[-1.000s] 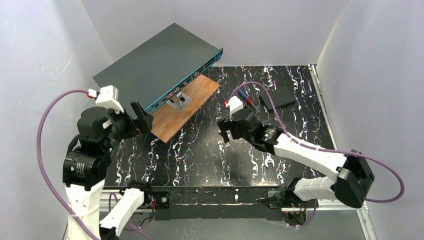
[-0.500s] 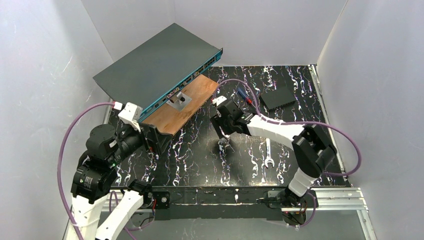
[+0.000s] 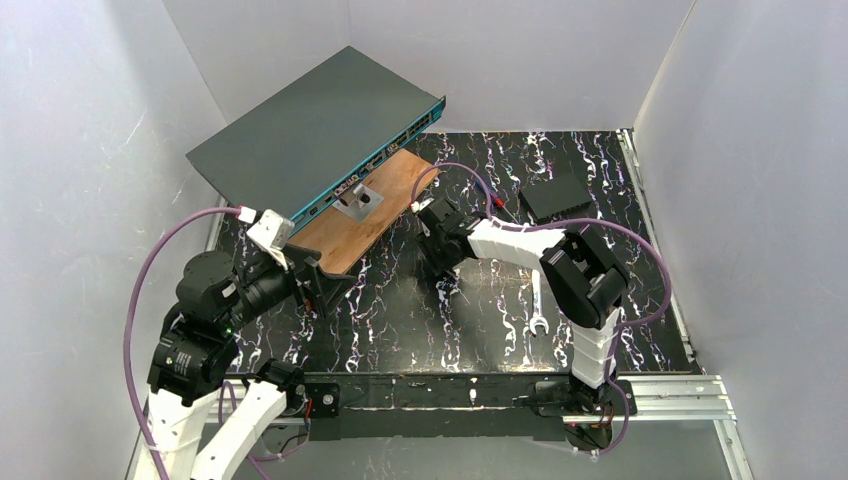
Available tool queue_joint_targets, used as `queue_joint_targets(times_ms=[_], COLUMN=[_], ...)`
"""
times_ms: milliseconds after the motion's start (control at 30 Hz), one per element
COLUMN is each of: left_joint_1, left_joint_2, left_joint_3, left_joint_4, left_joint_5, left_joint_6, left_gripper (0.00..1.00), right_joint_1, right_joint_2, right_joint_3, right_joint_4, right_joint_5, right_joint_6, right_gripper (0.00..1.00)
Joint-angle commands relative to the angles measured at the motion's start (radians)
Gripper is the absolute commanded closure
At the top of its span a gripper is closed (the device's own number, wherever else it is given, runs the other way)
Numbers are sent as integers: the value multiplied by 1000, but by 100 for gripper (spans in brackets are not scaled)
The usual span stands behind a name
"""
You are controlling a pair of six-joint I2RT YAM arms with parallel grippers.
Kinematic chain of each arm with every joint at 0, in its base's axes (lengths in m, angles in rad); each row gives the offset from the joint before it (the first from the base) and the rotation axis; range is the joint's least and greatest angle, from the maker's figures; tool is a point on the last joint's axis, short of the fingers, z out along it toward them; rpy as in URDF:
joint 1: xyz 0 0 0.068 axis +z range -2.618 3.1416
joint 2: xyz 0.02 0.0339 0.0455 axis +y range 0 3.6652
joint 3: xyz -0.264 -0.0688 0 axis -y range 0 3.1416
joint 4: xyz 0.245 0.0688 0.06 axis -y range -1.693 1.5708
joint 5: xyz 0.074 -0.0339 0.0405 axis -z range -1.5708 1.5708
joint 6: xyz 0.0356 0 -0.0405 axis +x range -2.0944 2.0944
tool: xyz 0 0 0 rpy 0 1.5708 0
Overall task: Insert the plug into the switch port
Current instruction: Pick up the connector from the center of the board.
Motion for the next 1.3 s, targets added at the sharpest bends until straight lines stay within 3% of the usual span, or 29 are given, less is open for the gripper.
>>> queue_joint_targets(times_ms=[0,333,600,767,900,1267], left_joint_1=[-7,-6,-6,-13,-40,-232], left_joint_2=[27,94,192,254,300,451], left_joint_3=[-14,-19,-28,-37,-42,-34], left_joint_4=[40,53,67,88,113,209], left_joint_5=[68,106,139,148,133,-103], left_joint_6=[-9,-40,-93,-134,-170,-287], left_gripper=[2,2,4,7,9,12], right_joint_1=[-5,-17,-35,-42,-45,-47], right_joint_2=[16,44,63,41,-36,-387], right_joint_3=[43,46,61,54,8,-191], right_joint_4=[-32,3,64,93,141,343], right_joint_5=[-7,-20,-52,-76,-101,-78], right_joint_6=[3,-1,-5,-8,11,171], right_gripper=[51,66,71,82,99,99])
